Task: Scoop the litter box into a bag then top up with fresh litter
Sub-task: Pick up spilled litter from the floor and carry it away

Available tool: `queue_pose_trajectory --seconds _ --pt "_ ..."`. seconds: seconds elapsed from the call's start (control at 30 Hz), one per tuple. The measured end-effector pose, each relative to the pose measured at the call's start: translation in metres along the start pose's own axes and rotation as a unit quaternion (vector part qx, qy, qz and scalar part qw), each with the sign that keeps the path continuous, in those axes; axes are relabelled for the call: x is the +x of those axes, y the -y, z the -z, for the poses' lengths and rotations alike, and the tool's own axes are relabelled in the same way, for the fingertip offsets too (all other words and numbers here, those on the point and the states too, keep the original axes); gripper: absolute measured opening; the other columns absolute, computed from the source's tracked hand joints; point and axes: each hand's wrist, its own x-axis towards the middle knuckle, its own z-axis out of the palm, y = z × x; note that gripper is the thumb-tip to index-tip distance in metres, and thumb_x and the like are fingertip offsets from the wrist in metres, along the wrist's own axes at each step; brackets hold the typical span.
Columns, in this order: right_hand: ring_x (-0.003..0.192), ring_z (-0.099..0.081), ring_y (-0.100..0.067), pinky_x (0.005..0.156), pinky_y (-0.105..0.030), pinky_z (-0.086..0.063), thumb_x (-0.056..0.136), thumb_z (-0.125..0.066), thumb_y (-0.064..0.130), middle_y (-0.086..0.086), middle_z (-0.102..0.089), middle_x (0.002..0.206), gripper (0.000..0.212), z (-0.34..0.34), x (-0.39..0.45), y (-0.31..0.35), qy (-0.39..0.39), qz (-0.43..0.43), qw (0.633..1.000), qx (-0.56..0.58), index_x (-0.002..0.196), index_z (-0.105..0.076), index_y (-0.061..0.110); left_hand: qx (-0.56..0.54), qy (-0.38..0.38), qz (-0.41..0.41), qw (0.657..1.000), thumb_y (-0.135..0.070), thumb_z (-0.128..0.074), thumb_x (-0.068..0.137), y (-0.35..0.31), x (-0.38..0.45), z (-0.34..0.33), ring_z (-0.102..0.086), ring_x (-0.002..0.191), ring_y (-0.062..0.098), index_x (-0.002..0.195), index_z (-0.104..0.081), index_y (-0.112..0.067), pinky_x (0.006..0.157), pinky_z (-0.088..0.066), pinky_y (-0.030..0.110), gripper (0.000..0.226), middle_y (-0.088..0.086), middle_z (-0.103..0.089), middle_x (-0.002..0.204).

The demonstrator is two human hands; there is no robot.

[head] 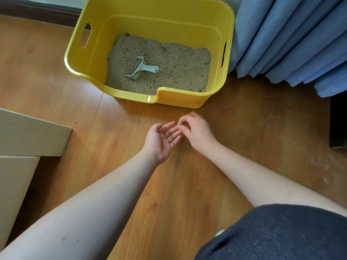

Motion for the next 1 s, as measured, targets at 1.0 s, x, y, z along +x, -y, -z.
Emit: queue_pose_trajectory --seconds 1.0 --pt "0.098 -0.051 -0.02 0.073 -0.028 -0.038 0.088 -0.063 0.038 0.009 -0.067 0.097 0.011 -0.042 0.05 -0.031 -0.044 -0.241 0.968 -0.056 0.093 -0.067 0.03 -0.086 0.039 0.006 0.996 -0.05 -0.02 0.103 -0.027 -0.005 0.018 -0.06 0.12 0.034 0.116 -0.06 0.007 0.104 -0.046 0.036 0.071 0.025 -0.063 0.124"
